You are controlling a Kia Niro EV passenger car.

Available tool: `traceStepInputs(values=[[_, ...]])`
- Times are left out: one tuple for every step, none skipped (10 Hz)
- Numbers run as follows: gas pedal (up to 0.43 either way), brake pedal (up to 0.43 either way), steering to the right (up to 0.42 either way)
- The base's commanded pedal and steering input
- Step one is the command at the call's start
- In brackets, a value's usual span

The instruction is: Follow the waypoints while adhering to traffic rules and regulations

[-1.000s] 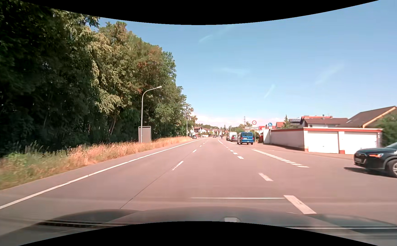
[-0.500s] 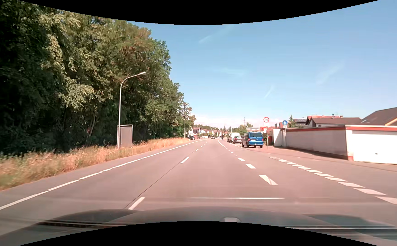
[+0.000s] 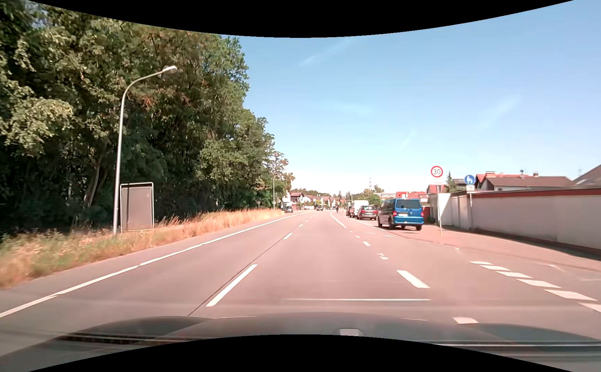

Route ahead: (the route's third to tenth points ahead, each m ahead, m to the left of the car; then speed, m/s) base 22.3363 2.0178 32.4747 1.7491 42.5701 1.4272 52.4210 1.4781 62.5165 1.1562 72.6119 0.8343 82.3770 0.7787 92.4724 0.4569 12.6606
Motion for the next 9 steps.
traceStepInputs(values=[[0.000,0.000,-0.003],[0.000,0.000,-0.003],[0.000,0.000,-0.003],[0.000,0.000,-0.003],[0.000,0.000,-0.003],[0.000,0.000,-0.003],[0.000,0.000,-0.003],[0.000,0.000,-0.003],[0.000,0.000,-0.003]])
